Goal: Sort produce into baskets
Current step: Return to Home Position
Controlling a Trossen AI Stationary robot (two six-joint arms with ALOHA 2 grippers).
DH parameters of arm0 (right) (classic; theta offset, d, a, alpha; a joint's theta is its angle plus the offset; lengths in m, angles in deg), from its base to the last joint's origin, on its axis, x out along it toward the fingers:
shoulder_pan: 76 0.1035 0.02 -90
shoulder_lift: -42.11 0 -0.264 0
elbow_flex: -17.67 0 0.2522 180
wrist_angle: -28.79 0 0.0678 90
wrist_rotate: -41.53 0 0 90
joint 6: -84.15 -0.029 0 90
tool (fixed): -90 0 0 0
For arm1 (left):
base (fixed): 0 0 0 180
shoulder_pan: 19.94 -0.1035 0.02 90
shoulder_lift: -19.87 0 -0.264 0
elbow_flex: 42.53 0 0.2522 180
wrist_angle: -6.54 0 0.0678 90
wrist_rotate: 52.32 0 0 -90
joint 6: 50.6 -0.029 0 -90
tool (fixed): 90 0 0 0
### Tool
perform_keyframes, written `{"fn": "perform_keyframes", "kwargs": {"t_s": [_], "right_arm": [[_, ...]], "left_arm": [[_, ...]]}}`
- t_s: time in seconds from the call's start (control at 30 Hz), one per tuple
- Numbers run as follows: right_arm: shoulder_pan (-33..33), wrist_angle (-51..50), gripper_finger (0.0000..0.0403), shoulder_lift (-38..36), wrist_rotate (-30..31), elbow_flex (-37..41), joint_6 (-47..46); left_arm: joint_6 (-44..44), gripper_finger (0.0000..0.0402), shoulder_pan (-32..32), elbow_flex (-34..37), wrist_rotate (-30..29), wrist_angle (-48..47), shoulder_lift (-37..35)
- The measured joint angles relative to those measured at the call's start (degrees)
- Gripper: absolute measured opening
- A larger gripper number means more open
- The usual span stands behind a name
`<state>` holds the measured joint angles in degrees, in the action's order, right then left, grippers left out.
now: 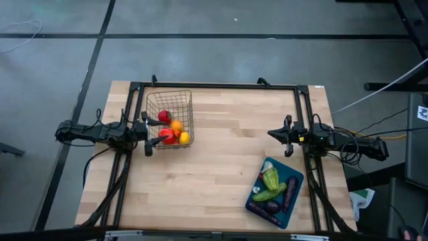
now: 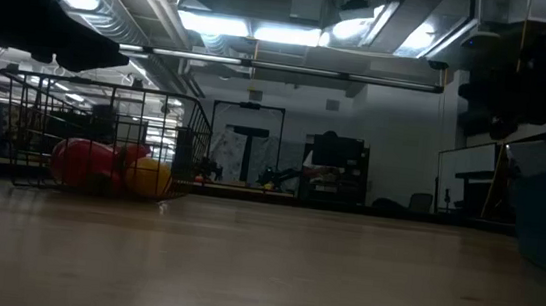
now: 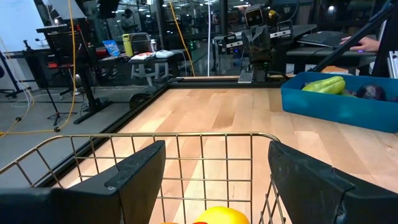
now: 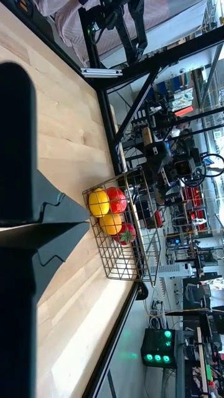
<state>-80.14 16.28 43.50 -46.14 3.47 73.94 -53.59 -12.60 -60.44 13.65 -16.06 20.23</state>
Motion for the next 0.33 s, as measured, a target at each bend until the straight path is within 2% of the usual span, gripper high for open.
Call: {"fn": "perform_keyframes", "kwargs": {"t_s": [0.33], "right_arm": [[0.0, -0.02, 0.0001, 0.0, 0.0, 0.0, 0.01]], "left_arm": [[0.0, 0.0281, 0.02, 0.02, 0.0, 0.02, -0.02]]}}
